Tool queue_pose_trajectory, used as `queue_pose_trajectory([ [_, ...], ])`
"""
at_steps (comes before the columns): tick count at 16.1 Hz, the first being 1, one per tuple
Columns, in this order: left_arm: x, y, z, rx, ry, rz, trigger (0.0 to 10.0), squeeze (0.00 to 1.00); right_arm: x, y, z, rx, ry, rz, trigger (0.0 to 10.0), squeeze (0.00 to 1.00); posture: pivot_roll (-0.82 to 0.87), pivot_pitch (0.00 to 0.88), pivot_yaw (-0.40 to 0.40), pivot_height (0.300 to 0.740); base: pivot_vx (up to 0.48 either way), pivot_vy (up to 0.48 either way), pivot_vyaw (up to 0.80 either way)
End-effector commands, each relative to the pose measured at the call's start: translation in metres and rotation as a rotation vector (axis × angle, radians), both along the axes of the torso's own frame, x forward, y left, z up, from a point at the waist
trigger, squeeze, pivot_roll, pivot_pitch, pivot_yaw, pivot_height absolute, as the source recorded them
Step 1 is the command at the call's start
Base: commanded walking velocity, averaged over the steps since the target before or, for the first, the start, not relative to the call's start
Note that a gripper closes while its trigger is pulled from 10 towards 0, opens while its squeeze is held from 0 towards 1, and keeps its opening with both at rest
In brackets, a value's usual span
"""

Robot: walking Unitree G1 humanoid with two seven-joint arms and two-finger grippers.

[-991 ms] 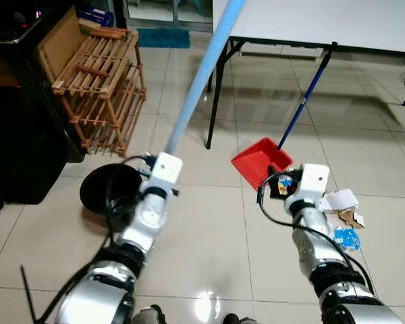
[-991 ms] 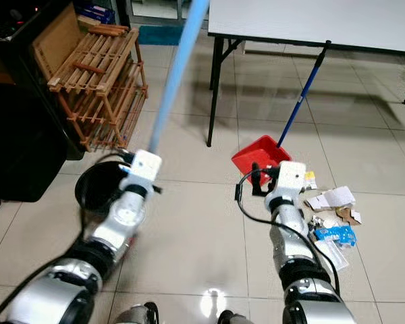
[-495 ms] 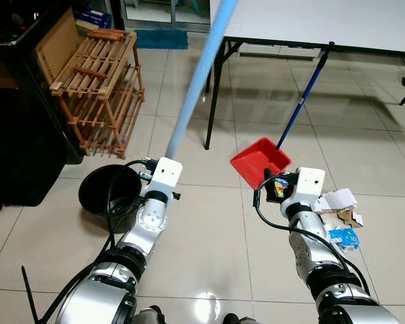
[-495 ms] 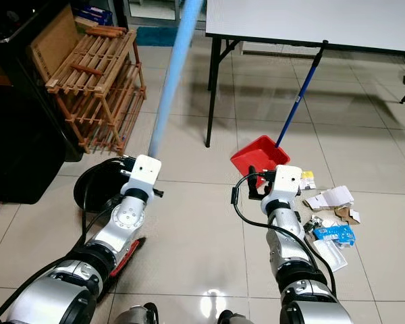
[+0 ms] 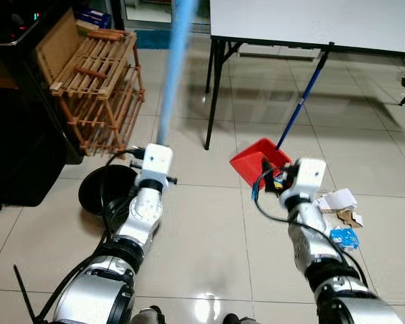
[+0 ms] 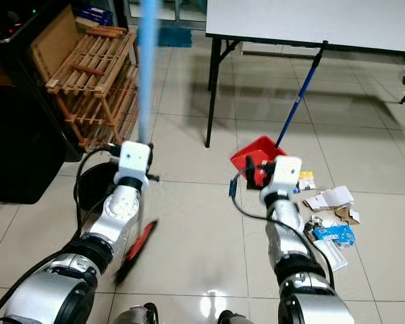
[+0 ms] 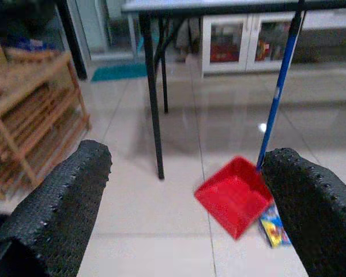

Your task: Sweep floor

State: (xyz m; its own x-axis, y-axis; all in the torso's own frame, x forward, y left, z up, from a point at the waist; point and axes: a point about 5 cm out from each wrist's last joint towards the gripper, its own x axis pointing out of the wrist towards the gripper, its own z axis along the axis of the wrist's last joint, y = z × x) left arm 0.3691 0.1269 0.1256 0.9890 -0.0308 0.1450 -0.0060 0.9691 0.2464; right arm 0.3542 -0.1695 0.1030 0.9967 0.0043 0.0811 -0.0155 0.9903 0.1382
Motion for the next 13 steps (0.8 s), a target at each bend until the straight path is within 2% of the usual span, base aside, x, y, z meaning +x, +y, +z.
queue_pose_trajectory([
  [1, 0.007, -0.005, 0.027, -0.031, -0.111, -0.035, 10.0, 0.0, 0.003, -0.007, 0.01, 0.014, -0.051, -0.024, 10.0, 0.0, 0.05, 0.149, -0.044, 0.74, 0.0, 0.0, 0.0],
  [4, 0.009, -0.012, 0.034, -0.048, -0.124, -0.066, 10.0, 0.0, 0.006, -0.008, 0.02, 0.02, -0.088, -0.017, 10.0, 0.0, 0.04, 0.147, -0.042, 0.74, 0.0, 0.0, 0.0],
  [6, 0.009, -0.017, 0.034, -0.1, -0.118, -0.081, 10.0, 0.0, 0.006, -0.009, 0.022, 0.024, -0.098, -0.015, 10.0, 0.0, 0.04, 0.147, -0.042, 0.74, 0.0, 0.0, 0.0],
  [8, 0.005, -0.026, 0.03, -0.129, -0.114, -0.116, 10.0, 0.0, 0.004, -0.01, 0.018, 0.026, -0.083, -0.014, 10.0, 0.0, 0.03, 0.142, -0.041, 0.74, 0.0, 0.0, 0.0],
  [13, 0.002, -0.035, 0.023, -0.151, -0.079, -0.15, 10.0, 0.0, 0.003, -0.006, 0.012, 0.018, -0.055, -0.015, 10.0, 0.0, 0.03, 0.143, -0.038, 0.74, 0.0, 0.0, 0.0],
])
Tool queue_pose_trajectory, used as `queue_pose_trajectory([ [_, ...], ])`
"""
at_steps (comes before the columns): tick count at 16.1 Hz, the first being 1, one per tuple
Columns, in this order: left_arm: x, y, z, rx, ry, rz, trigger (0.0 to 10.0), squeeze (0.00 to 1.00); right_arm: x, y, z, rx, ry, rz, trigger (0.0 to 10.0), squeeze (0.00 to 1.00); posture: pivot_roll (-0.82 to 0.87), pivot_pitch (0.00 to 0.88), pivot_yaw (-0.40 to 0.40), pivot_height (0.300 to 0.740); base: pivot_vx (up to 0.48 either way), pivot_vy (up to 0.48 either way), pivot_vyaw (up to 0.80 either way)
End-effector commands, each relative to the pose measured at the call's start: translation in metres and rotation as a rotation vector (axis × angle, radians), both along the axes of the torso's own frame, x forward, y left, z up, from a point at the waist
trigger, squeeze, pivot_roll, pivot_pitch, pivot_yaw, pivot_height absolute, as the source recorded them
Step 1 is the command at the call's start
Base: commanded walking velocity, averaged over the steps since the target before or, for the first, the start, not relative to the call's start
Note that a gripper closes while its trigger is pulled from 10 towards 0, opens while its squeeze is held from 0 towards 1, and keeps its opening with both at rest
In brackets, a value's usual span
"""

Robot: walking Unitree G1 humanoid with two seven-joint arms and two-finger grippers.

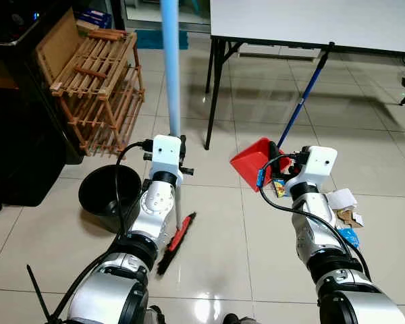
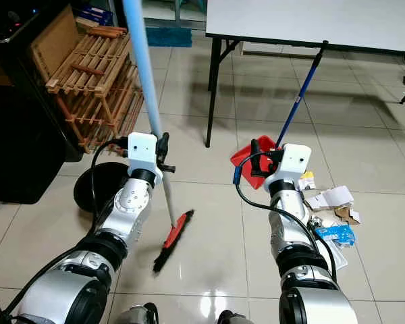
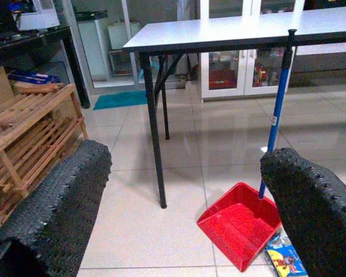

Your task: Sweep floor

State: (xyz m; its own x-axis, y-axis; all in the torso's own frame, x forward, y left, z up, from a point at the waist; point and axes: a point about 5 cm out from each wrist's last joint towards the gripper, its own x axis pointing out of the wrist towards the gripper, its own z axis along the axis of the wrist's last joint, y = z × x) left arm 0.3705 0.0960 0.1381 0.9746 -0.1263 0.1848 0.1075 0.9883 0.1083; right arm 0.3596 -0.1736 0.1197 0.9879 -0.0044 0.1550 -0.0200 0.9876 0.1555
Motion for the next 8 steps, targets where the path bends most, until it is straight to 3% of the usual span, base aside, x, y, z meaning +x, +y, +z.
queue_pose_trajectory([
  [1, 0.0004, -0.0047, 0.0104, -0.01, -0.052, -0.032, 10.0, 0.0, -0.0024, 0.0, -0.0057, -0.002, 0.024, -0.002, 10.0, 0.0, 0.04, 0.145, -0.037, 0.74, 0.0, 0.0, 0.0],
  [8, -0.0005, -0.0082, 0.0106, -0.013, -0.054, -0.053, 10.0, 0.0, -0.0023, 0.0053, -0.0084, 0.005, 0.04, 0.015, 10.0, 0.0, 0.04, 0.116, -0.037, 0.74, 0.0, 0.0, 0.0],
])
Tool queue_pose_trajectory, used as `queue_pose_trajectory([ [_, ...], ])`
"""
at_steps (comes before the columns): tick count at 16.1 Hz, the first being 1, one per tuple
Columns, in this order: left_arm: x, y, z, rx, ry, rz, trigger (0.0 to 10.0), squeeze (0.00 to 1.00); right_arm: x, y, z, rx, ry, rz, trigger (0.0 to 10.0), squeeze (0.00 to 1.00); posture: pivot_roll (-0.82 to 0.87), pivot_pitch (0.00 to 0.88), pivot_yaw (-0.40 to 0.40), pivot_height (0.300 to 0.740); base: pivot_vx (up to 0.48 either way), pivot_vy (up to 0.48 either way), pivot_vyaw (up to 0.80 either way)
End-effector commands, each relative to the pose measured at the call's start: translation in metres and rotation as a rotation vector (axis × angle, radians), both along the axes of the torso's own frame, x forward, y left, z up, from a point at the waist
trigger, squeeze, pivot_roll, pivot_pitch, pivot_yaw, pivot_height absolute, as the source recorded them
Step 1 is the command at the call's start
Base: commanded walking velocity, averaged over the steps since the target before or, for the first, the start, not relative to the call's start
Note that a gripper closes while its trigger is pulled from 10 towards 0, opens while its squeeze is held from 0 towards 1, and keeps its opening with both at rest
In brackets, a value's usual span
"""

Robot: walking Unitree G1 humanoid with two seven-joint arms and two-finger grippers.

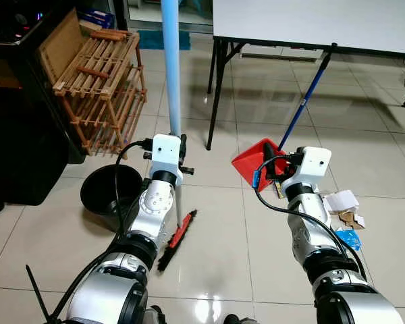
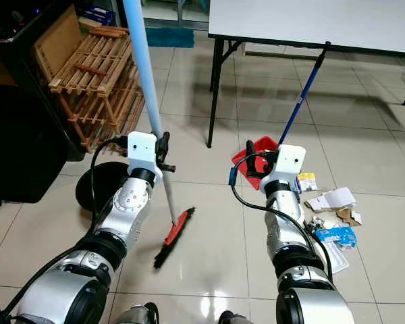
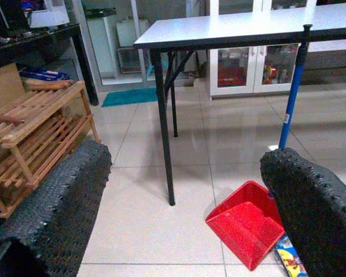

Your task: Sweep floor

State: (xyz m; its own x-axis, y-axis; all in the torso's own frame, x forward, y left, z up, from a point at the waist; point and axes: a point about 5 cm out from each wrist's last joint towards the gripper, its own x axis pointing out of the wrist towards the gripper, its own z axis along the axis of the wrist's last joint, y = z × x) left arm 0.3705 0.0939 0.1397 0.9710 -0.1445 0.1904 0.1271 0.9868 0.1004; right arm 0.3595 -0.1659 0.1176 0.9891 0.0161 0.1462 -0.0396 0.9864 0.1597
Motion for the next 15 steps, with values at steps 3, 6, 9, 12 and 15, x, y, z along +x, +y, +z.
queue_pose_trajectory([
  [3, -0.0007, -0.0059, 0.0087, -0.007, -0.049, -0.037, 10.0, 0.0, -0.0028, -0.0014, -0.0078, 0.004, 0.036, -0.002, 10.0, 0.0, 0.04, 0.105, -0.037, 0.74, 0.0, 0.0, 0.0],
  [6, -0.001, -0.0046, 0.008, -0.006, -0.049, -0.035, 10.0, 0.0, -0.0032, -0.0002, -0.0089, 0.01, 0.037, 0.003, 10.0, 0.0, 0.05, 0.093, -0.033, 0.74, 0.263, 0.0, 0.0],
  [9, -0.001, -0.0045, 0.0076, -0.001, -0.046, -0.037, 10.0, 0.0, -0.0036, 0.0023, -0.0096, 0.013, 0.038, 0.011, 10.0, 0.0, 0.05, 0.084, -0.031, 0.74, 0.319, 0.0, 0.0],
  [12, -0.0006, -0.0058, 0.0086, -0.002, -0.047, -0.042, 10.0, 0.0, -0.0038, 0.0029, -0.0103, 0.015, 0.041, 0.015, 10.0, 0.0, 0.04, 0.08, -0.03, 0.74, 0.326, 0.0, 0.0],
  [15, -0.0005, -0.006, 0.0095, -0.001, -0.05, -0.044, 10.0, 0.0, -0.0037, 0.0032, -0.0101, 0.016, 0.04, 0.016, 10.0, 0.0, 0.04, 0.084, -0.03, 0.74, 0.334, 0.0, 0.0],
])
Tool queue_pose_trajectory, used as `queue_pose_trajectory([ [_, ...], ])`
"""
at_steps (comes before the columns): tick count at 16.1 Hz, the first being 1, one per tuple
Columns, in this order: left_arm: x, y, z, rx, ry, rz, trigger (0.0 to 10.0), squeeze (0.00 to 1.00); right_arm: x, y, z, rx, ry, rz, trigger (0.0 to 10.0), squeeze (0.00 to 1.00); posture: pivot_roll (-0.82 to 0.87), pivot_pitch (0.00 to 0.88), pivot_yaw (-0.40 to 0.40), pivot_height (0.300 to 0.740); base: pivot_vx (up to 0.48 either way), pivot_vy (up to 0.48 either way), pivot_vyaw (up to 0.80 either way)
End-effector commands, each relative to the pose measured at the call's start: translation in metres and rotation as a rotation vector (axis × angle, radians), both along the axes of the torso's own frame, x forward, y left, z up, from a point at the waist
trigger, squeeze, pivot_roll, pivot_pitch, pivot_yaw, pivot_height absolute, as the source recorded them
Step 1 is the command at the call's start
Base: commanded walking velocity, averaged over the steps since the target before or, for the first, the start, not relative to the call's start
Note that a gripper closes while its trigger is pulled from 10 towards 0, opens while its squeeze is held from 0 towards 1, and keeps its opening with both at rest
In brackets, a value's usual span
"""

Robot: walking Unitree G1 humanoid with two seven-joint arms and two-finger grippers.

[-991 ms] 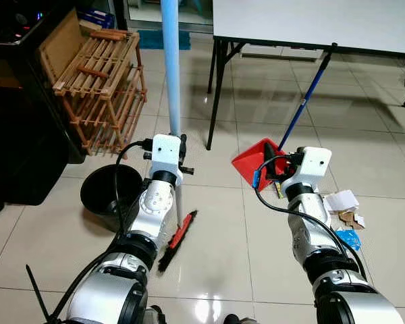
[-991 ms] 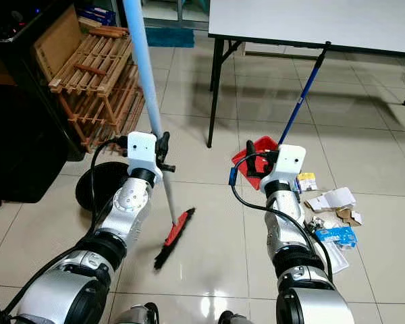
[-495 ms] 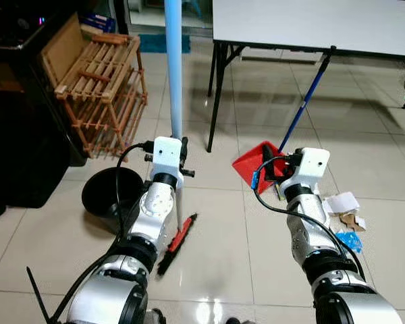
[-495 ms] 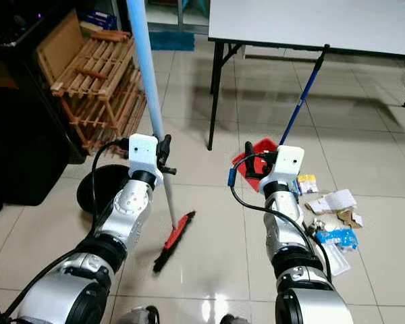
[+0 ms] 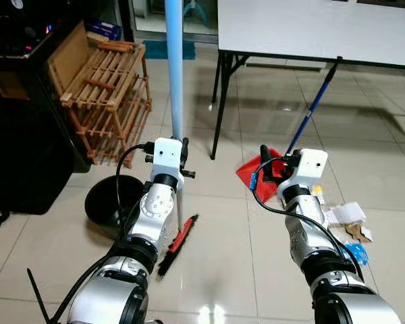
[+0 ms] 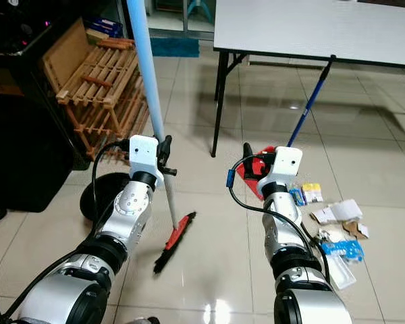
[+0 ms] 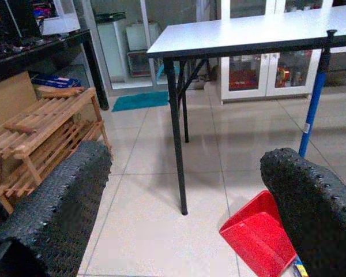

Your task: Sweep floor

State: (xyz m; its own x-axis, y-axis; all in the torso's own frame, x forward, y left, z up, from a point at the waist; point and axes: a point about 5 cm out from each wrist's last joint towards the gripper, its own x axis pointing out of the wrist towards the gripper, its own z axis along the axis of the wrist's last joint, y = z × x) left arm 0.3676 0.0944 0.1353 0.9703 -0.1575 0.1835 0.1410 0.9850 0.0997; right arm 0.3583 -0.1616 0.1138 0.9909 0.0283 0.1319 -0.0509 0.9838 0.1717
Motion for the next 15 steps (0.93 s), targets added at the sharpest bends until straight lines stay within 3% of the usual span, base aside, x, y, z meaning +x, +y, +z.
queue_pose_trajectory([
  [1, 0.0027, -0.0062, 0.0144, -0.002, -0.057, -0.03, 10.0, 0.0, -0.0023, -0.0007, -0.0059, 0.005, 0.024, 0.004, 10.0, 0.0, 0.04, 0.09, -0.031, 0.74, 0.337, 0.0, 0.0],
  [15, 0.0047, 0.0017, 0.0118, 0.007, -0.026, 0.003, 10.0, 0.0, -0.0025, -0.0045, -0.0071, 0.025, 0.035, -0.024, 10.0, 0.0, 0.04, 0.146, -0.022, 0.74, 0.47, 0.0, 0.0],
])
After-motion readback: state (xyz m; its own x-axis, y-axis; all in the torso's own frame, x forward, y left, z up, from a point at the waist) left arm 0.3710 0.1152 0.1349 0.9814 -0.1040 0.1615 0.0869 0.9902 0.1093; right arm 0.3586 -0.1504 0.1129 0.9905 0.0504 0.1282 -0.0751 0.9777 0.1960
